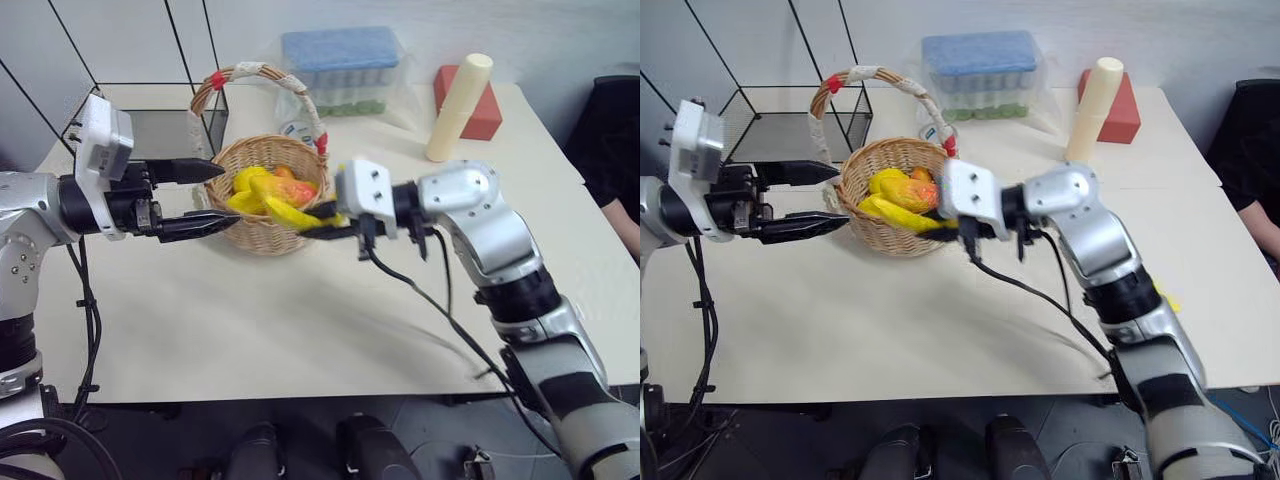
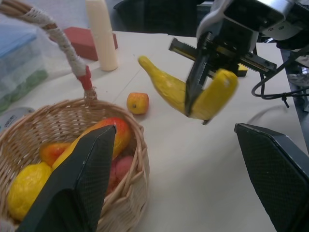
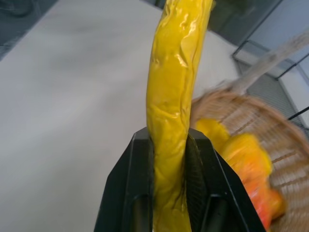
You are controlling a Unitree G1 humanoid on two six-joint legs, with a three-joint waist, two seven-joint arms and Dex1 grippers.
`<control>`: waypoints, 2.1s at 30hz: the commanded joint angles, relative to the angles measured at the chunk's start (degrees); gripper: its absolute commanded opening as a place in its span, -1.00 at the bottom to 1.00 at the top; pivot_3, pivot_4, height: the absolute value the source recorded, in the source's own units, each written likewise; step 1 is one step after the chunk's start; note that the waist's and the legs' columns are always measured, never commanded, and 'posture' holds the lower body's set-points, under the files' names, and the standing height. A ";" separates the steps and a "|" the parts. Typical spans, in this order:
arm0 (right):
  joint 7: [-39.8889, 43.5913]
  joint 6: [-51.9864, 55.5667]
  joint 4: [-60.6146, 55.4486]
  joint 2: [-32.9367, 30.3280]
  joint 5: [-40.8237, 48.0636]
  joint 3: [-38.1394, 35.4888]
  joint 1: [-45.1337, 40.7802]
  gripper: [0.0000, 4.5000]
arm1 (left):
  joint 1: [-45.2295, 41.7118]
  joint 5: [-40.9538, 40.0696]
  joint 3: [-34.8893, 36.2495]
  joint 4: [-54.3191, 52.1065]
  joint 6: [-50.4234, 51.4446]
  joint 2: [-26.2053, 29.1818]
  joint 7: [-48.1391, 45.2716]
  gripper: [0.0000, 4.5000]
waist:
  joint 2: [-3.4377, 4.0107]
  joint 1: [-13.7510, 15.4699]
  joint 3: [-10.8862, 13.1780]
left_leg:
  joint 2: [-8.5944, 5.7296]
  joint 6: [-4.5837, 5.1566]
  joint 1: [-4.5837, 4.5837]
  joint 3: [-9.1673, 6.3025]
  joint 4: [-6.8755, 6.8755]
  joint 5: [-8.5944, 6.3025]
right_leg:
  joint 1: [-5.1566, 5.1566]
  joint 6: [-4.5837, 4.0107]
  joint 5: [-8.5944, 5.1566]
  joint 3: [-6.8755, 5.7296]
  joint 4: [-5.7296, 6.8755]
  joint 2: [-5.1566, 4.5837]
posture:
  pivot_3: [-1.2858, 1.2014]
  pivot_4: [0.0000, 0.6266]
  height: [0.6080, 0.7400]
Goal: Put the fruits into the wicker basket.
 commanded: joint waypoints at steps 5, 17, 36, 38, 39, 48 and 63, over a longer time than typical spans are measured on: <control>-10.07 -17.19 29.95 10.15 -10.20 2.57 -13.10 -0.79 | 3.98 -2.26 4.96 -4.80 0.22 1.58 2.74 0.84 | -0.04 -0.03 -0.01 | -0.05 0.01 -0.04 -0.01 0.00 0.00 | 0.00 -0.01 0.00 -0.03 0.09 -0.06 | 0.03 -0.52 1.00; -9.99 -20.10 36.32 12.24 -7.85 -3.50 -17.06 0.37 | 3.62 -2.71 3.43 -4.66 -1.26 1.38 3.64 0.84 | -0.04 -0.76 -0.01 | -0.03 -0.01 -0.05 0.00 -0.14 0.00 | -0.02 -0.01 0.00 -0.04 0.16 -0.03 | 0.03 -0.52 1.00; -21.78 29.70 -25.87 -8.96 11.20 -23.14 26.01 0.98 | -7.36 -2.42 -7.51 -1.85 -3.84 -4.91 0.44 0.84 | -0.08 1.27 -0.04 | -0.03 -0.03 -0.07 0.03 -0.16 -0.01 | 0.01 -0.01 0.00 0.06 -0.15 0.05 | 0.03 -0.52 1.00; -23.74 24.65 -21.34 -10.17 7.03 -20.70 26.60 0.98 | -7.77 -2.66 -7.85 -2.43 -3.66 -5.42 0.54 0.84 | -0.07 1.10 -0.03 | -0.02 -0.06 -0.05 0.08 -0.18 0.00 | -0.02 -0.02 0.00 0.11 -0.15 0.08 | 0.03 -0.52 1.00; -24.76 21.18 -17.86 -10.54 4.36 -19.12 26.25 0.98 | -7.95 -2.78 -7.97 -2.71 -3.53 -5.65 0.63 0.84 | -0.07 0.98 -0.03 | -0.02 -0.06 -0.05 0.08 -0.18 0.00 | -0.02 -0.02 0.00 0.12 -0.15 0.09 | 0.03 -0.52 1.00; -28.25 -3.13 13.73 -9.68 -10.52 -8.79 16.40 0.98 | -8.35 -2.80 -8.18 -4.14 -3.09 -6.39 1.29 0.84 | -0.06 0.06 -0.02 | -0.04 -0.07 -0.05 0.10 -0.15 0.01 | -0.03 -0.01 0.00 0.16 -0.16 0.10 | 0.03 -0.52 1.00; -29.66 -24.36 52.30 -2.46 -18.12 -6.01 -0.85 0.82 | -7.70 -2.89 -6.68 -5.61 -2.47 -5.18 3.35 0.84 | -0.06 -0.20 -0.02 | -0.01 -0.09 -0.03 0.09 -0.12 0.03 | -0.03 -0.02 0.00 0.14 -0.13 0.10 | 0.03 -0.52 1.00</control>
